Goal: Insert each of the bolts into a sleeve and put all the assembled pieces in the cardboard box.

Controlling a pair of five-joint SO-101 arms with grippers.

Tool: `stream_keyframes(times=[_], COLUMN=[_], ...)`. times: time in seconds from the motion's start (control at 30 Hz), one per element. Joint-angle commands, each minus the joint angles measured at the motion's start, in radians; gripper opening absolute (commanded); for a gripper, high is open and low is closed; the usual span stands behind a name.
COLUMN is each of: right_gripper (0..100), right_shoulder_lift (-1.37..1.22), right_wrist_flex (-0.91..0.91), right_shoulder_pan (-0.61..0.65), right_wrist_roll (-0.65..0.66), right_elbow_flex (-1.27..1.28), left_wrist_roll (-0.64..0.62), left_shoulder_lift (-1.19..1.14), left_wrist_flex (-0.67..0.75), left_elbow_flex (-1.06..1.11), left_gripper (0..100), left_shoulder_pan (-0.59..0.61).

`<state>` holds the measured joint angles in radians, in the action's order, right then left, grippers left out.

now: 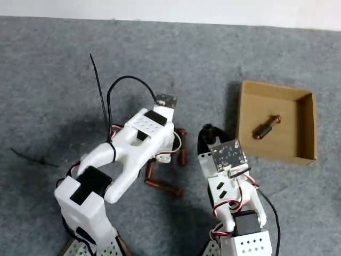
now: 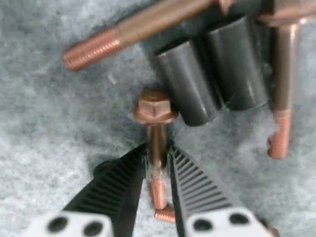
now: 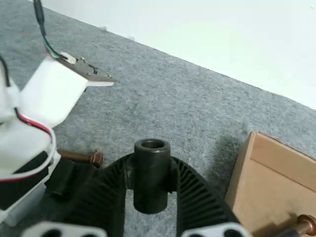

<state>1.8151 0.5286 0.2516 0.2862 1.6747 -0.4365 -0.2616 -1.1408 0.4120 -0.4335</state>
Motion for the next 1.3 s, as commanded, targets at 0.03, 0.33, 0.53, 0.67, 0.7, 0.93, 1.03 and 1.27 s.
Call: stream_keyframes(times=[0.03, 0.33, 0.53, 0.67, 0.7, 0.93, 1.03, 1.27], right_gripper=[0.5, 0.5, 0.5, 0.5, 0.5, 0.5, 0.5, 0.5], right_shoulder_lift=[0.021, 0.019, 0.012, 0.012, 0.012, 0.012, 0.012, 0.012], right_wrist_flex=[-0.001, -0.001, 0.03, 0.038, 0.038, 0.07, 0.073, 0.056], right_shoulder_pan=[-0.007, -0.001, 0.07, 0.102, 0.11, 0.229, 0.285, 0.348], right_wrist_roll=[0.009, 0.006, 0.009, 0.009, 0.009, 0.009, 0.011, 0.011], right_elbow_flex=[0.136, 0.136, 0.136, 0.136, 0.136, 0.136, 0.136, 0.136], left_wrist_roll=[-0.002, -0.002, -0.002, -0.002, -0.003, -0.011, -0.012, -0.249], left_shoulder_lift=[0.122, 0.618, 0.935, 1.11, 1.152, 1.334, 1.4, 1.633], left_wrist_flex=[0.009, 0.465, 0.996, 1.382, 1.468, 1.534, 1.499, 1.312], left_elbow_flex=[0.033, 0.47, 0.883, 1.152, 1.204, 1.276, 1.279, 1.293], left_gripper=[0, 0, 0, 0, 0, 1, 1, 1], left_shoulder_pan=[0.025, 0.062, 0.064, 0.077, 0.09, 0.223, 0.257, 0.286])
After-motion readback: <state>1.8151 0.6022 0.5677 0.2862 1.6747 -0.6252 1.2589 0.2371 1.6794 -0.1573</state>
